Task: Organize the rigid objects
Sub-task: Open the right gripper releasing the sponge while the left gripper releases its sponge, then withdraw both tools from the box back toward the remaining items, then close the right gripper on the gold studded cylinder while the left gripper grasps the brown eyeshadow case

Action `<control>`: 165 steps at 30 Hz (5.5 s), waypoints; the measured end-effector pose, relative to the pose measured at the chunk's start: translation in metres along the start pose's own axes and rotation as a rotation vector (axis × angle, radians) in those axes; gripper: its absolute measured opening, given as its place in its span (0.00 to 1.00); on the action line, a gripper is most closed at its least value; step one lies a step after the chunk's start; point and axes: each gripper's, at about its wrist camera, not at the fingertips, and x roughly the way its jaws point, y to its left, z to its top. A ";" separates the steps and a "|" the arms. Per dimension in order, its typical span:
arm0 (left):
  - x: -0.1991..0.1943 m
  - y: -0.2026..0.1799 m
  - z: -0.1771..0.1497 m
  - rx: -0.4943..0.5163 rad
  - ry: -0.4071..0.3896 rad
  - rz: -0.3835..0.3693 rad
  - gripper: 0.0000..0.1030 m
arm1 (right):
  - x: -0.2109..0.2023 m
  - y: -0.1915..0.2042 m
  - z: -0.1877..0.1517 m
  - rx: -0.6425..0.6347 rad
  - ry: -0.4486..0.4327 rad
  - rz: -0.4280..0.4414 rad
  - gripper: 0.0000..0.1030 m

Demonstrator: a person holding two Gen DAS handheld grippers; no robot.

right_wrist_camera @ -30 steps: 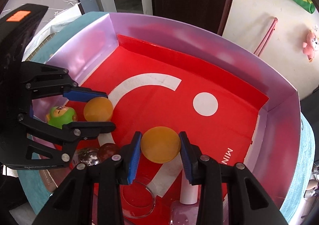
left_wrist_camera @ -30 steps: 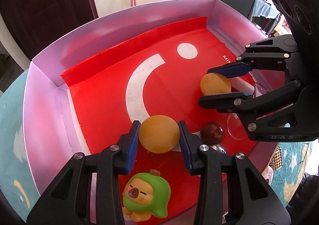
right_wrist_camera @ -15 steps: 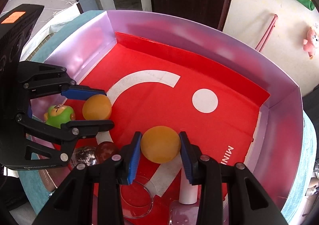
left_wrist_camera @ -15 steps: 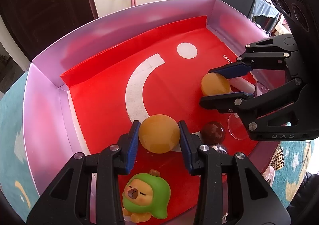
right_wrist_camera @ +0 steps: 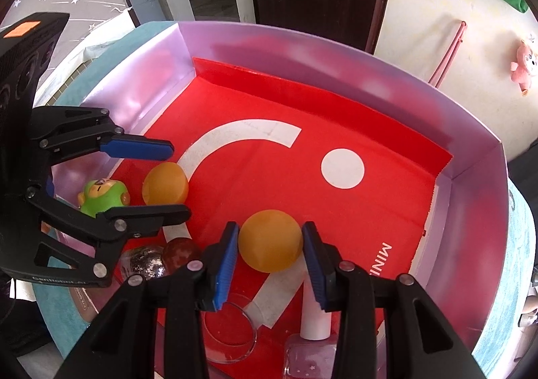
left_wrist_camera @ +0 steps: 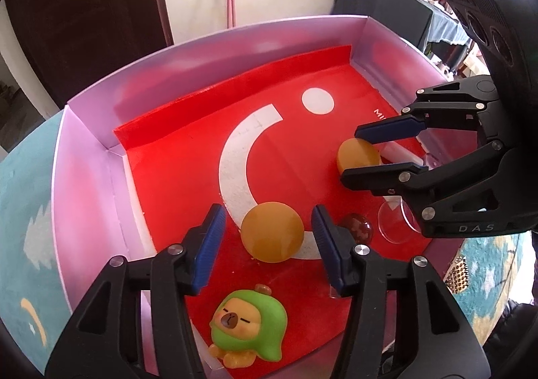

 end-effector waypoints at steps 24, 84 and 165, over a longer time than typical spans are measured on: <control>-0.127 -0.051 -0.045 -0.043 -0.331 0.158 0.77 | -0.145 0.030 -0.038 0.074 -0.325 -0.060 0.74; -0.088 -0.106 -0.222 -0.233 -0.529 0.295 0.91 | -0.100 0.109 -0.258 0.362 -0.648 -0.443 1.00; -0.048 -0.051 -0.134 -0.071 -0.185 0.192 0.76 | -0.057 0.046 -0.165 0.340 -0.272 -0.306 0.85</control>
